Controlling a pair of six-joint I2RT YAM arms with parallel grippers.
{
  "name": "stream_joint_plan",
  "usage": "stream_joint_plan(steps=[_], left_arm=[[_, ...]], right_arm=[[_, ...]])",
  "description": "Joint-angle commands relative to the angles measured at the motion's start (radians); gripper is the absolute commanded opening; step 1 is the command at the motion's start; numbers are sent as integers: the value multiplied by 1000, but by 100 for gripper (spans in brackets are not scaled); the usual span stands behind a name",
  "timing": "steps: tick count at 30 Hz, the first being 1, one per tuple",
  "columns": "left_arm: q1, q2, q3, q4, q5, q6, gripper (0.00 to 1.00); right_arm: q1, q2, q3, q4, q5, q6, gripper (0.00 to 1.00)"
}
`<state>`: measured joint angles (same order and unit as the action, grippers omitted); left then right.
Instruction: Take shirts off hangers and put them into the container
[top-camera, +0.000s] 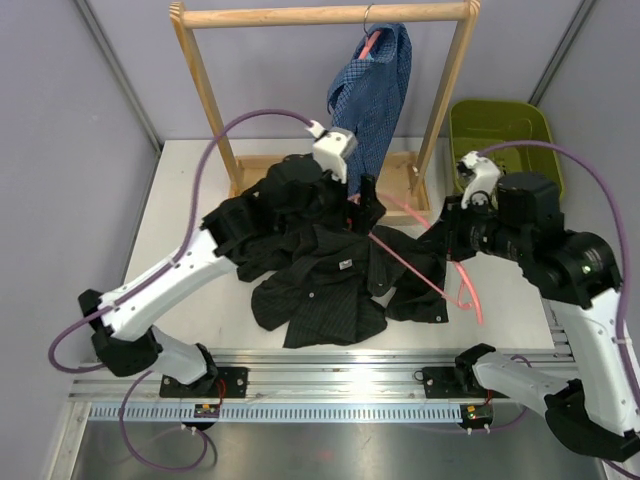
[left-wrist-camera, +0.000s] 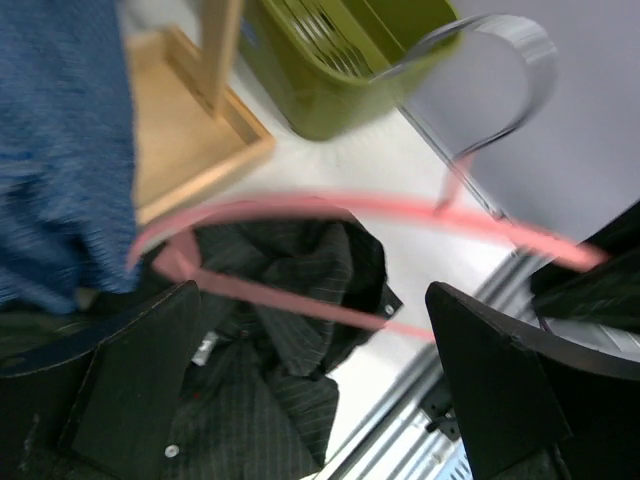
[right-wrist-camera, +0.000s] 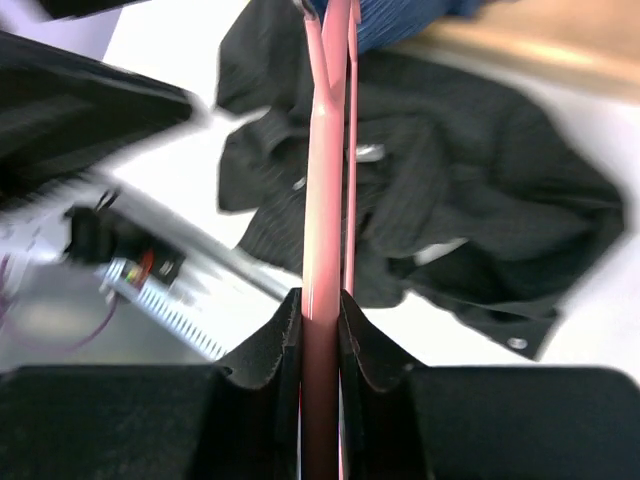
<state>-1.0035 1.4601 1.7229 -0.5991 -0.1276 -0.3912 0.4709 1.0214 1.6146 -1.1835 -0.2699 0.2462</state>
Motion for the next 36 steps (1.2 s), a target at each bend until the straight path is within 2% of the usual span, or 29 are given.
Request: stream_joint_plan(steps=[1, 9, 21, 30, 36], left_arm=[[0, -162, -39, 30, -202, 29, 99], [0, -313, -114, -7, -345, 45, 99], [3, -385, -258, -19, -368, -11, 99], [2, -438, -330, -16, -368, -35, 99], [2, -466, -376, -13, -368, -46, 99]], right_arm=[[5, -66, 117, -53, 252, 4, 0], [3, -20, 131, -48, 377, 10, 0], [5, 172, 151, 139, 560, -30, 0], [5, 419, 430, 176, 624, -107, 0], [3, 590, 738, 137, 664, -163, 0]])
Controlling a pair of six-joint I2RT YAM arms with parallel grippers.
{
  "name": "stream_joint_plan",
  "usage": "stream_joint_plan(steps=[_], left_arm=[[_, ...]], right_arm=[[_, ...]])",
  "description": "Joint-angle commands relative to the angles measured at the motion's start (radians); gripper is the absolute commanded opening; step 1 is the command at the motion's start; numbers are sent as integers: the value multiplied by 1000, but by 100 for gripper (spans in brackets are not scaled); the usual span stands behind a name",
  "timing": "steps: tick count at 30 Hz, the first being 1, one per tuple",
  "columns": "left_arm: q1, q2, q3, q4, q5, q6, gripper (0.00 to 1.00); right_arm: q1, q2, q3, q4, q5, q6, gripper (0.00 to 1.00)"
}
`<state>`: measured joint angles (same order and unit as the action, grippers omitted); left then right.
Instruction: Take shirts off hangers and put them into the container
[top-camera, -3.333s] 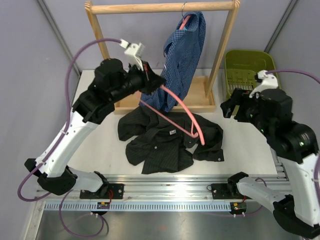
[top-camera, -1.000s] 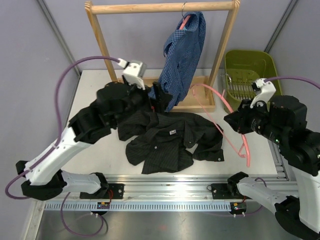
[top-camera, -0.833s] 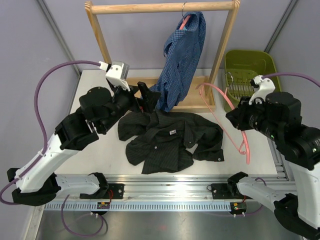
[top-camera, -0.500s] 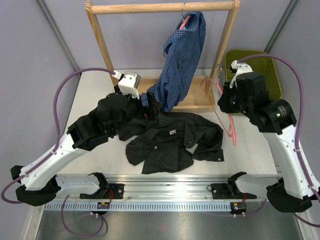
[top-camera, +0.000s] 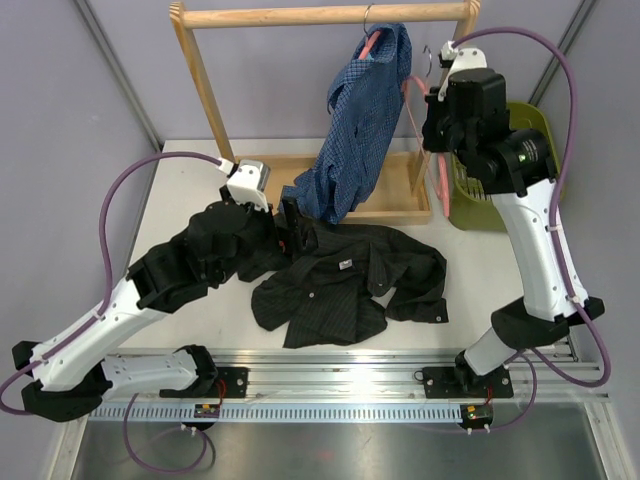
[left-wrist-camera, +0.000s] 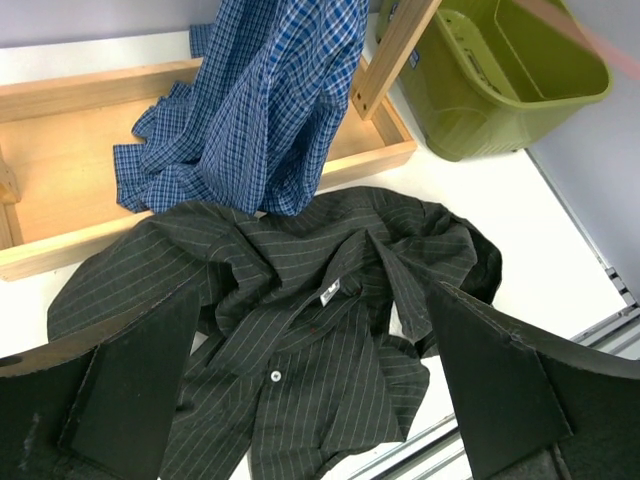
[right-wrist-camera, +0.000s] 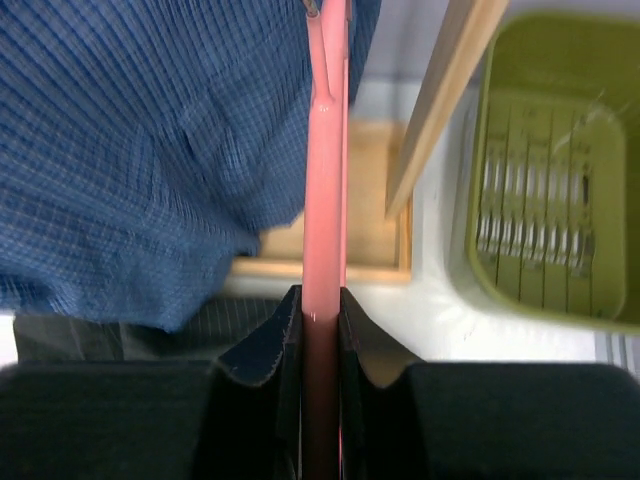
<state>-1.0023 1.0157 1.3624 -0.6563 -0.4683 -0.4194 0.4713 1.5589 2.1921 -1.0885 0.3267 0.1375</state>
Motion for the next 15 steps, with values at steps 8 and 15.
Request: stream_joint_plan(steps=[8, 15], left_arm=[[1, -57, -49, 47, -29, -28, 99], [2, -75, -68, 47, -23, -38, 99]], right_arm=[[3, 226, 379, 75, 117, -130, 0], [1, 294, 397, 202, 179, -190, 0]])
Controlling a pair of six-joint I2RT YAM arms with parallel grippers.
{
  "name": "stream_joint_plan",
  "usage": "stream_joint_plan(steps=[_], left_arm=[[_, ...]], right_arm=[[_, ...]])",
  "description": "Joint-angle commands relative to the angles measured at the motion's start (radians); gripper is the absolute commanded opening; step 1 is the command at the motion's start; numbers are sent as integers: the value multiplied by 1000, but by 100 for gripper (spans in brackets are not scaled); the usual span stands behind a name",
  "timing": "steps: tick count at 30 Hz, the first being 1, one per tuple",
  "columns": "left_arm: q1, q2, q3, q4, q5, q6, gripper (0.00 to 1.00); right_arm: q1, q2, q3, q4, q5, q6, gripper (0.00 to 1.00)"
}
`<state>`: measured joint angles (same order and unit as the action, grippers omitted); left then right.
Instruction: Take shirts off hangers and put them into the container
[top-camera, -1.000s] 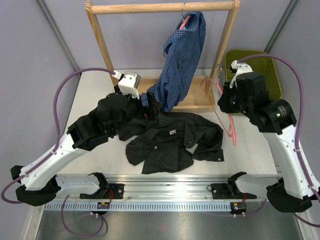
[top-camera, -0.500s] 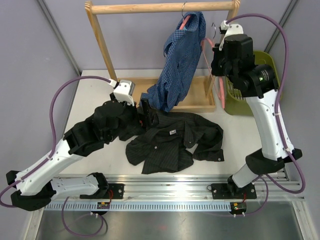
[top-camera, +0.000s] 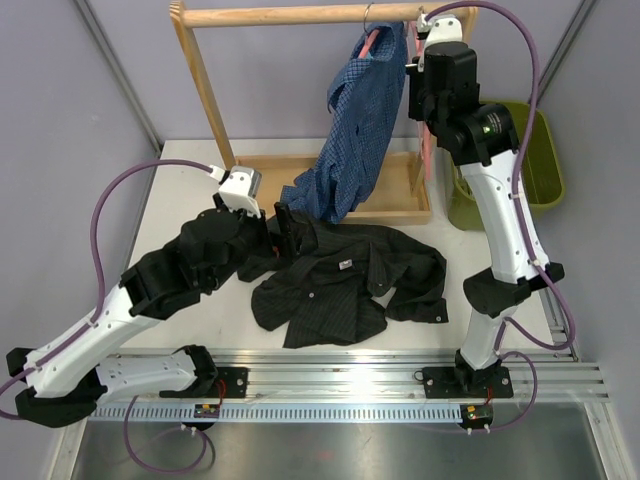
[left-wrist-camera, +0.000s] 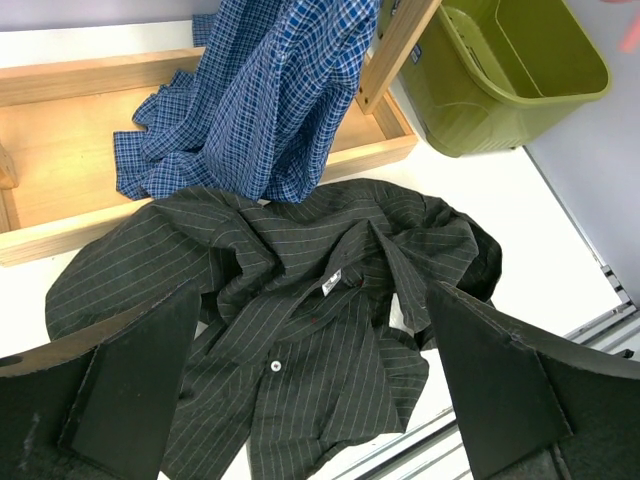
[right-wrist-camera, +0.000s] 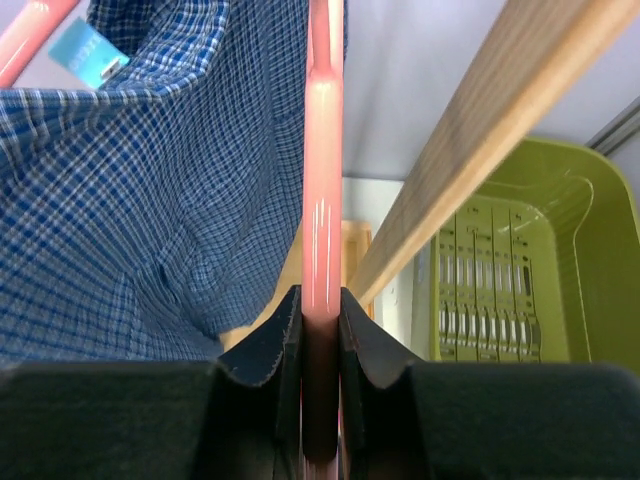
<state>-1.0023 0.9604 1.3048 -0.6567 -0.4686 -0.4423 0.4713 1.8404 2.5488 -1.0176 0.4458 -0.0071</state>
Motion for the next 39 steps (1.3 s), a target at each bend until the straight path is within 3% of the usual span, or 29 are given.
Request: stream_joint_plan(steps=[1, 9, 23, 32, 34, 35, 37, 39], left_arm=[[1, -20, -13, 46, -19, -18, 99], [1, -31, -35, 48, 1, -36, 99], [1, -43, -33, 46, 2, -50, 99], [1, -42, -35, 57, 7, -52, 99], [1, -42, -36, 57, 10, -52, 99], [1, -40, -38, 57, 12, -53, 99], [2, -40, -38, 60, 12, -56, 99], [2, -40, -38, 61, 10, -56, 99]], right_arm=[[1, 13, 41, 160, 65, -47, 0], [1, 8, 53, 258, 91, -44, 0], [-46, 109, 80, 218, 41, 1, 0], [-56, 60, -28, 189, 19, 64, 1], [-56, 56, -28, 180, 13, 65, 4], [-57, 53, -27, 175, 7, 65, 11], [-56, 40, -28, 166, -5, 67, 16], [-57, 27, -35, 160, -7, 65, 54]])
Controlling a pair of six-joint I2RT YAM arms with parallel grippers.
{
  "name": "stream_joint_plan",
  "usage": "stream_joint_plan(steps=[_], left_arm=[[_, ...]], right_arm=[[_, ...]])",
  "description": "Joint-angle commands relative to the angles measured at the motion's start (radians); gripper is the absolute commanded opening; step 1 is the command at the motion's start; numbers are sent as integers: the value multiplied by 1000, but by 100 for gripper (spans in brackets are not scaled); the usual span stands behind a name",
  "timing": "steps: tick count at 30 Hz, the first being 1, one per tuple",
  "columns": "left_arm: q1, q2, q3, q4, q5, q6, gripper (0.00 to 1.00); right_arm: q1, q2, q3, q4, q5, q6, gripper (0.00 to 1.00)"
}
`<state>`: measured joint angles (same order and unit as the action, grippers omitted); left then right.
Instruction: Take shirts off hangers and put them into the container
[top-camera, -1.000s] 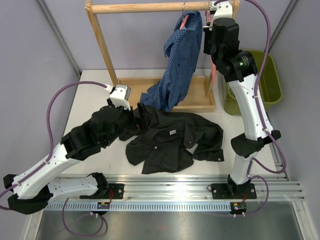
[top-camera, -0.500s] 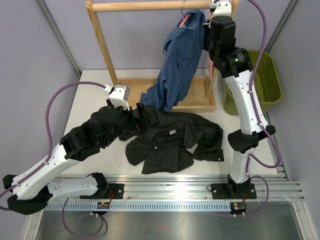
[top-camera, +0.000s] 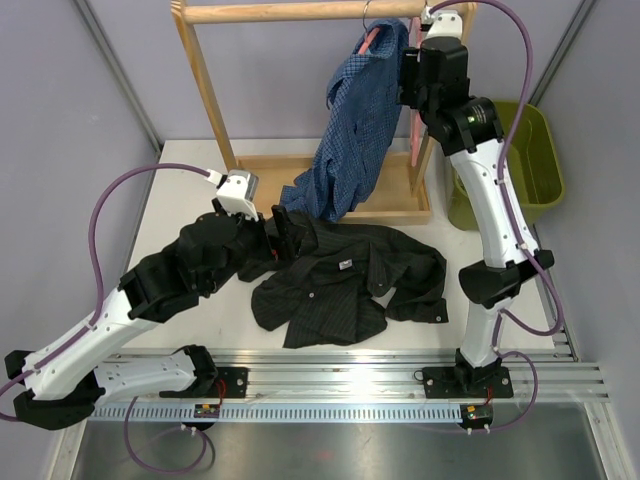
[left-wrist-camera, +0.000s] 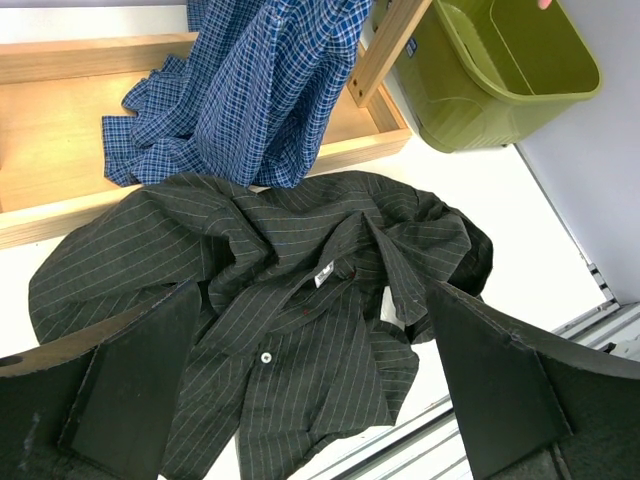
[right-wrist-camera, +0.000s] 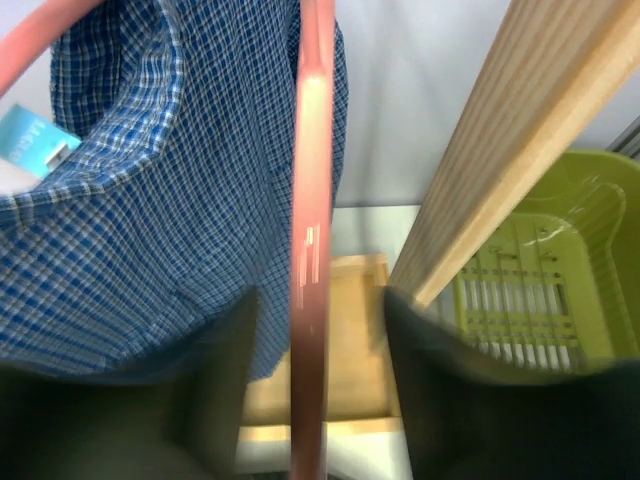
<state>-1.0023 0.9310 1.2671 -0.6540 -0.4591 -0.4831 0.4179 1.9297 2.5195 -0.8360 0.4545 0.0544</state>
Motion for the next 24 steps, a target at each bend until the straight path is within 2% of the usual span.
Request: stream_joint_plan(steps=[1, 2, 3, 7, 10, 12, 16, 18, 19, 21, 24], left_arm=[[2, -12, -2, 59, 0, -14, 99], [1, -14, -3, 60, 0, -15, 99], [2, -15, -5, 63, 0, -14, 99], [1, -12, -3, 68, -1, -11, 99], [1, -3, -2, 68, 2, -8, 99], [1, -1, -5, 77, 4, -6, 99], [2, -20, -26, 100, 10, 11, 99], [2, -34, -44, 126, 19, 17, 99], [1, -44, -58, 134, 19, 23, 99], [1, -54, -71, 157, 23, 29, 99], [1, -57, -87, 174, 33, 38, 99]], right_arm=[[-2, -86, -7, -28, -17, 5, 66], [-2, -103, -28, -23, -31, 9, 75], [-4, -126, -50, -17, -45, 5, 99], [-2, -292, -194, 47, -102, 9, 100], [-2, -388, -260, 9, -137, 36, 99], [-1, -460, -365, 14, -163, 68, 100], [4, -731, -638, 49, -250, 127, 99], [4, -814, -730, 41, -296, 171, 99], [4, -883, -816, 31, -356, 186, 100], [5, -937, -902, 12, -424, 241, 99], [5, -1014, -1103, 52, -615, 317, 99]])
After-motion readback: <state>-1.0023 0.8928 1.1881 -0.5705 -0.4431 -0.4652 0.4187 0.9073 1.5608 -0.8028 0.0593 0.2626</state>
